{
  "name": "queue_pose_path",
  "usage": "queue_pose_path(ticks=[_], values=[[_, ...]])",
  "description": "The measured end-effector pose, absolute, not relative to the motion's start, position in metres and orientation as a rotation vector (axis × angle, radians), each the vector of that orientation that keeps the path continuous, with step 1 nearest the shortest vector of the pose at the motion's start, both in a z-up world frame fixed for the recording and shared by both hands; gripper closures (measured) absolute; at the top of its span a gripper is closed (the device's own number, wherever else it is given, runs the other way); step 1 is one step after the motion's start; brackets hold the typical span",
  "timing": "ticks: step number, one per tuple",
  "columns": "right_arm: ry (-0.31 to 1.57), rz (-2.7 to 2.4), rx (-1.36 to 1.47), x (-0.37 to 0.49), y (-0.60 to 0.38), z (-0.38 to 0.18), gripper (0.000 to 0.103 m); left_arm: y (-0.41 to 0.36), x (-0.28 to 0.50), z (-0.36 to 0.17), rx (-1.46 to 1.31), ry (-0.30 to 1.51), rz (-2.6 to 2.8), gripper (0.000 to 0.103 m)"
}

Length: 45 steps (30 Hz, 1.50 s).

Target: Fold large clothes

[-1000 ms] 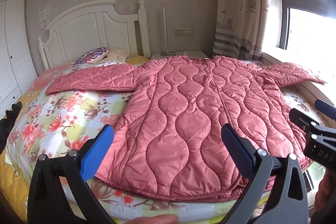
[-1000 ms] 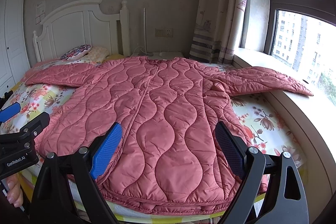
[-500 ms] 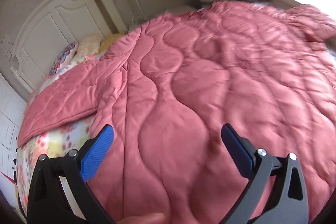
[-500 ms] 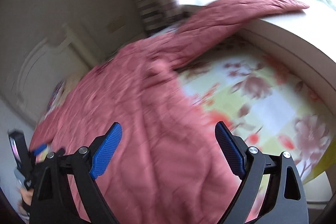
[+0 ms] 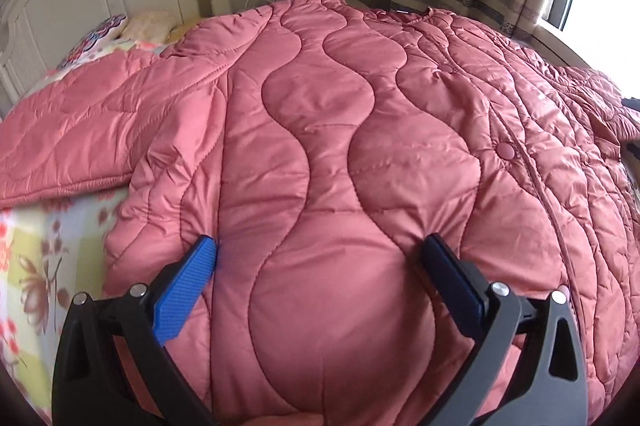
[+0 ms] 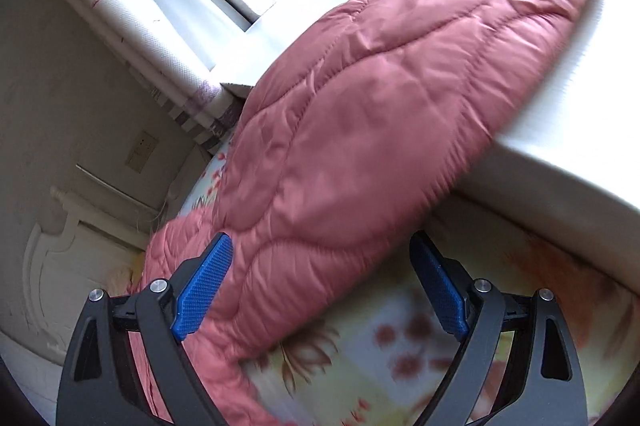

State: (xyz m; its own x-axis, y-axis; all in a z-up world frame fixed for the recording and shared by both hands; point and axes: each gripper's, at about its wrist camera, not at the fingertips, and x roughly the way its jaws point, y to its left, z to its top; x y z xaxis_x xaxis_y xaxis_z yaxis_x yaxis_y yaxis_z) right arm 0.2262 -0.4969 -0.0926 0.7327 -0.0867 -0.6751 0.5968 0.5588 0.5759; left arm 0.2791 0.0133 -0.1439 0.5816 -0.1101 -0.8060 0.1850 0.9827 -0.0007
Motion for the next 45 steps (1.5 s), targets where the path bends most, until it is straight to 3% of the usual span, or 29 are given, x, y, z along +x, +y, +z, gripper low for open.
queue_pose_path(ticks=[10, 13, 14, 17, 20, 23, 26, 28, 30, 31, 33, 36, 41, 45], values=[[0.534, -0.530, 0.799, 0.238, -0.523, -0.061, 0.047, 0.004, 0.263, -0.142, 0.071, 0.939, -0.116, 0.002], [0.505, -0.577, 0.760, 0.242, -0.523, -0.044, 0.065, 0.006, 0.267, -0.143, 0.070, 0.937, -0.116, 0.002], [0.480, -0.584, 0.737, 0.239, -0.521, -0.038, 0.080, 0.004, 0.269, -0.143, 0.072, 0.937, -0.116, 0.002], [0.437, -0.598, 0.669, 0.246, -0.517, -0.017, 0.087, 0.006, 0.268, -0.143, 0.070, 0.936, -0.117, 0.002], [0.415, -0.617, 0.435, 0.272, -0.477, 0.015, 0.087, 0.005, 0.268, -0.143, 0.071, 0.934, -0.117, 0.002], [0.376, -0.488, 0.027, 0.297, -0.366, 0.040, 0.087, 0.006, 0.267, -0.143, 0.070, 0.933, -0.117, 0.002], [0.372, -0.255, -0.369, 0.304, -0.236, 0.026, 0.086, 0.006, 0.268, -0.143, 0.069, 0.932, -0.118, 0.002], [0.444, -0.099, -0.678, 0.298, -0.153, -0.020, 0.072, 0.008, 0.266, -0.144, 0.069, 0.932, -0.118, 0.002], [0.510, -0.023, -0.881, 0.285, -0.111, -0.070, 0.022, 0.007, 0.268, -0.144, 0.068, 0.931, -0.118, 0.002], [0.537, -0.003, -0.946, 0.279, -0.101, -0.094, 0.021, 0.006, 0.268, -0.144, 0.067, 0.931, -0.118, 0.002], [0.557, 0.008, -0.906, 0.271, -0.106, -0.109, 0.026, 0.004, 0.270, -0.144, 0.069, 0.931, -0.118, 0.002], [0.654, 0.011, -0.674, 0.275, -0.144, -0.090, 0.026, 0.001, 0.271, -0.144, 0.073, 0.931, -0.115, 0.002], [0.656, -0.056, -0.306, 0.268, -0.228, -0.050, 0.027, 0.000, 0.271, -0.144, 0.075, 0.930, -0.114, 0.002], [0.710, -0.242, -0.319, 0.278, -0.271, -0.054, 0.027, -0.003, 0.273, -0.143, 0.075, 0.930, -0.114, 0.002]])
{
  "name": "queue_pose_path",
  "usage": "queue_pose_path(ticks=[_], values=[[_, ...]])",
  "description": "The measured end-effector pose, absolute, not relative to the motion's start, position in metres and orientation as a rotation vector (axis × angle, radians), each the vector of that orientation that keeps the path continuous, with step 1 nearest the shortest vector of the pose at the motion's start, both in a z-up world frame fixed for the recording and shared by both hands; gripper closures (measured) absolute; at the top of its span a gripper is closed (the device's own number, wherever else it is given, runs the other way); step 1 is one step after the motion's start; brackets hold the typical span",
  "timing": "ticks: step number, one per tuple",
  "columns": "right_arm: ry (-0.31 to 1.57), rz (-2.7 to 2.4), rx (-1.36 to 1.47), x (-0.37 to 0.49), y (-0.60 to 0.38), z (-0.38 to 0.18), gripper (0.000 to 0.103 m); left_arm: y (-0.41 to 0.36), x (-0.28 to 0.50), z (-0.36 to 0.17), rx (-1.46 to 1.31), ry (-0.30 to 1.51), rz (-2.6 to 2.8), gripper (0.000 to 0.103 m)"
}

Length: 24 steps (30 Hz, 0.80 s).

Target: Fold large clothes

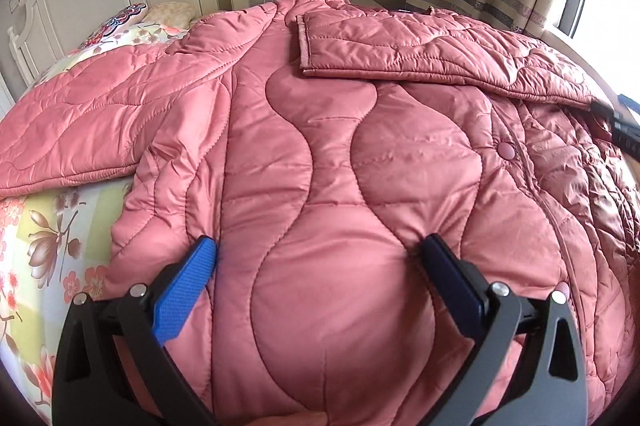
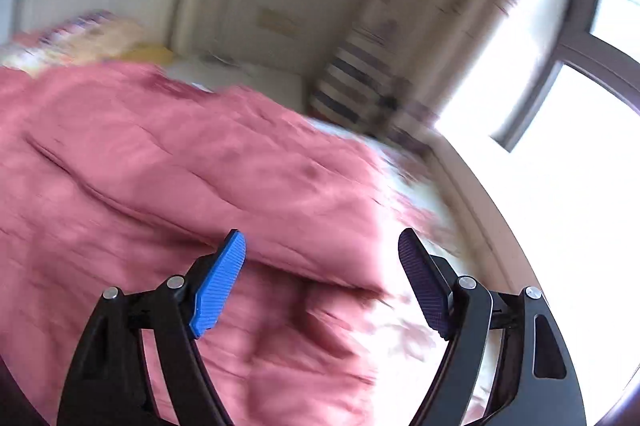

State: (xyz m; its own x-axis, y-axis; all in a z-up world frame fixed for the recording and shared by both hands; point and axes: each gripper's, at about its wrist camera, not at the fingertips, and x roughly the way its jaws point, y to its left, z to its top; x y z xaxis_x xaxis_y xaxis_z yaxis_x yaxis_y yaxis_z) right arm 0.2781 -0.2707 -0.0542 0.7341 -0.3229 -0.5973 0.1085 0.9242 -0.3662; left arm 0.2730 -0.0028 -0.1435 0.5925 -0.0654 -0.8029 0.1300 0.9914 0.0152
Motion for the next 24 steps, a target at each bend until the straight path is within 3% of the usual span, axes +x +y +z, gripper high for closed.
queue_pose_path(ticks=[5, 10, 19, 24], values=[[0.795, -0.287, -0.275, 0.272, -0.303, -0.069, 0.027, -0.003, 0.272, -0.143, 0.075, 0.929, -0.113, 0.002], [0.781, -0.336, 0.067, 0.289, -0.367, -0.065, 0.027, -0.001, 0.273, -0.144, 0.073, 0.927, -0.115, 0.002], [0.879, -0.377, 0.058, 0.292, -0.381, -0.086, 0.024, 0.003, 0.271, -0.144, 0.065, 0.924, -0.121, 0.002], [0.877, -0.275, 0.043, 0.254, -0.361, -0.055, 0.024, 0.019, 0.255, -0.117, -0.017, 0.892, -0.190, 0.002]])
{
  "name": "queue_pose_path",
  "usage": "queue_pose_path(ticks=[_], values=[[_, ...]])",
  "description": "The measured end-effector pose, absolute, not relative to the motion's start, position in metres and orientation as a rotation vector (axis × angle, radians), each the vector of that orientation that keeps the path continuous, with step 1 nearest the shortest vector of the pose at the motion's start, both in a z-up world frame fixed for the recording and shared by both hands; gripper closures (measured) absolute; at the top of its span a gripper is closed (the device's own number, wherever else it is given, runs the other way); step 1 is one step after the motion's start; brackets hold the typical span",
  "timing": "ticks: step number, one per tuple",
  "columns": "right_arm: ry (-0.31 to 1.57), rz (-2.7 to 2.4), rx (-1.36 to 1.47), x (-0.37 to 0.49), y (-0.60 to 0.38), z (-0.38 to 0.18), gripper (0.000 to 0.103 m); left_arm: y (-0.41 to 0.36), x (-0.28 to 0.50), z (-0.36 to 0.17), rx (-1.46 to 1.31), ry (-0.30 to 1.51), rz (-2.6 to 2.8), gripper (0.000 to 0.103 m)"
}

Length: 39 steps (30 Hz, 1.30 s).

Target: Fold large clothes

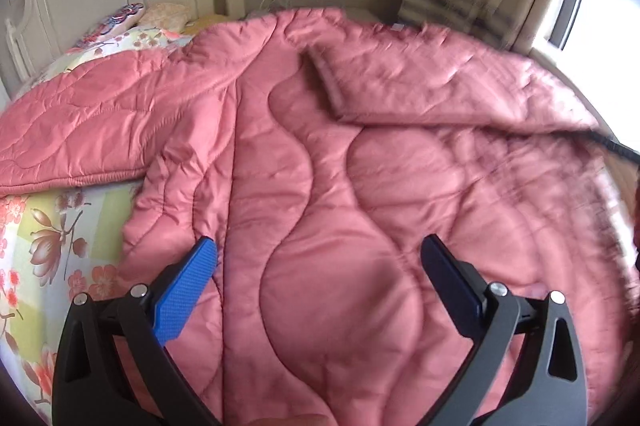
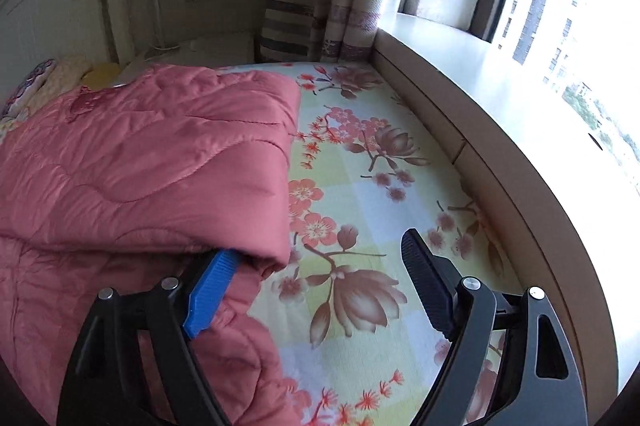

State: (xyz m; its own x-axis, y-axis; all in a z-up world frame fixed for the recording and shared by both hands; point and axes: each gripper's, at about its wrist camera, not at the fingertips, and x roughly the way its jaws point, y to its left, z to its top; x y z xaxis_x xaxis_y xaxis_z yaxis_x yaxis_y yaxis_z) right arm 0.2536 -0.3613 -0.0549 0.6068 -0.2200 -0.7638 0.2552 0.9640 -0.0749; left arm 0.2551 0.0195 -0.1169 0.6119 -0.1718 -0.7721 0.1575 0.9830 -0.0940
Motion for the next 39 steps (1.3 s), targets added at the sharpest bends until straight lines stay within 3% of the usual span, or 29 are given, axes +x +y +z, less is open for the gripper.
queue_pose_path(ticks=[1, 6, 12, 15, 18, 25, 31, 39], values=[[0.859, -0.247, 0.036, 0.246, -0.359, -0.047, 0.024, 0.020, 0.255, -0.110, -0.035, 0.882, -0.208, 0.002], [0.686, -0.081, 0.045, 0.225, -0.349, -0.003, 0.046, -0.020, 0.292, -0.066, 0.007, 0.816, -0.261, 0.002], [0.699, -0.001, 0.109, 0.274, -0.339, -0.011, 0.063, -0.078, 0.374, -0.098, 0.112, 0.926, -0.277, 0.002], [0.827, -0.027, 0.064, 0.299, -0.340, -0.051, 0.063, -0.072, 0.399, -0.135, 0.040, 0.985, -0.276, 0.002], [0.904, -0.029, 0.141, 0.309, -0.362, -0.089, 0.067, -0.070, 0.393, -0.139, 0.053, 0.895, -0.308, 0.002], [0.837, 0.006, 0.156, 0.321, -0.366, -0.051, 0.067, -0.074, 0.395, -0.141, 0.071, 0.899, -0.288, 0.002], [0.977, 0.015, 0.107, 0.369, -0.366, -0.087, 0.067, -0.073, 0.395, -0.141, 0.058, 0.898, -0.293, 0.002], [0.905, -0.015, 0.125, 0.397, -0.377, -0.050, 0.066, -0.073, 0.394, -0.141, 0.057, 0.897, -0.293, 0.002]])
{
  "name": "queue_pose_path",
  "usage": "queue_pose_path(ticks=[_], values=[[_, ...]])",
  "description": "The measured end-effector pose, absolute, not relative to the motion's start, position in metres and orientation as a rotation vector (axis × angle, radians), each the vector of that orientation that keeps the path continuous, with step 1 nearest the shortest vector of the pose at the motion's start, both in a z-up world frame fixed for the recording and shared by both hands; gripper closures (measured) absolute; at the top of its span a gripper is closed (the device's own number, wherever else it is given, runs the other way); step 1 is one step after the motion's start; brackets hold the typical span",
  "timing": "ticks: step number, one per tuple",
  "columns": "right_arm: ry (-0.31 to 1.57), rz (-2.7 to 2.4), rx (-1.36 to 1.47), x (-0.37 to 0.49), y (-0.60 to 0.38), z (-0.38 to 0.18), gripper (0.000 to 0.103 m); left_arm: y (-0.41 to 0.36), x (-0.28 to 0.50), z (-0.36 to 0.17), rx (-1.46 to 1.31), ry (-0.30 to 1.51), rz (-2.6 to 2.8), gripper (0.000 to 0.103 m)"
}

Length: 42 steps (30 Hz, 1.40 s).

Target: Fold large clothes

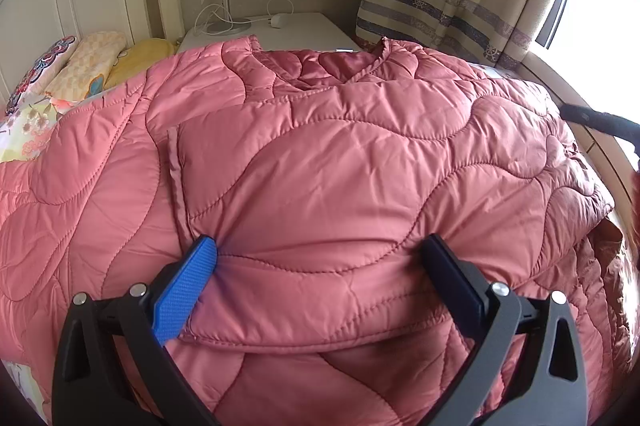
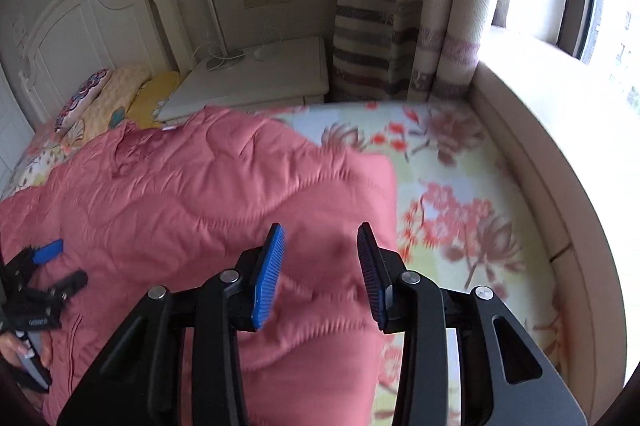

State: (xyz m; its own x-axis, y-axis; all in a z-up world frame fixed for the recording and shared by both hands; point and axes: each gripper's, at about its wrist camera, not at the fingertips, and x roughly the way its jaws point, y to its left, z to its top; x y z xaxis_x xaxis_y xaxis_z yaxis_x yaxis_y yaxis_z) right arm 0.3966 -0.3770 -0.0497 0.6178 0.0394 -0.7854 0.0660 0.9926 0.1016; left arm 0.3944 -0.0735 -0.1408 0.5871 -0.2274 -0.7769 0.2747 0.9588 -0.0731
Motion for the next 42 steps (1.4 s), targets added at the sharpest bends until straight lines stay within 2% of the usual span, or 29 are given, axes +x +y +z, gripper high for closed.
queue_pose_path(ticks=[4, 13, 16, 20, 22, 24, 30, 35, 39, 42], values=[[1.050, 0.017, 0.119, 0.437, -0.382, -0.086, 0.066, -0.072, 0.395, -0.140, 0.051, 0.896, -0.295, 0.002], [0.958, -0.059, 0.109, 0.455, -0.382, -0.058, 0.065, -0.072, 0.395, -0.140, 0.054, 0.898, -0.292, 0.002], [1.044, -0.067, 0.137, 0.470, -0.385, -0.084, 0.059, -0.072, 0.395, -0.140, 0.053, 0.898, -0.293, 0.002], [1.032, -0.150, 0.084, 0.455, -0.377, -0.065, 0.055, -0.073, 0.395, -0.139, 0.052, 0.898, -0.293, 0.002], [0.942, -0.168, 0.019, 0.426, -0.353, -0.043, 0.047, -0.073, 0.395, -0.139, 0.051, 0.899, -0.293, 0.002], [0.862, -0.091, -0.003, 0.395, -0.328, -0.031, 0.016, -0.073, 0.396, -0.139, 0.048, 0.898, -0.295, 0.002], [0.919, -0.063, -0.184, 0.358, -0.261, -0.070, 0.017, -0.072, 0.395, -0.139, 0.047, 0.897, -0.299, 0.002], [0.950, -0.080, -0.114, 0.361, -0.269, -0.081, 0.017, -0.045, 0.368, -0.123, -0.026, 0.889, -0.299, 0.002], [0.866, -0.080, -0.091, 0.341, -0.270, -0.067, 0.017, 0.032, 0.314, -0.090, -0.200, 0.759, -0.262, 0.002], [0.878, -0.094, -0.083, 0.337, -0.273, -0.079, 0.017, 0.113, 0.286, -0.087, -0.368, 0.702, -0.118, 0.002]])
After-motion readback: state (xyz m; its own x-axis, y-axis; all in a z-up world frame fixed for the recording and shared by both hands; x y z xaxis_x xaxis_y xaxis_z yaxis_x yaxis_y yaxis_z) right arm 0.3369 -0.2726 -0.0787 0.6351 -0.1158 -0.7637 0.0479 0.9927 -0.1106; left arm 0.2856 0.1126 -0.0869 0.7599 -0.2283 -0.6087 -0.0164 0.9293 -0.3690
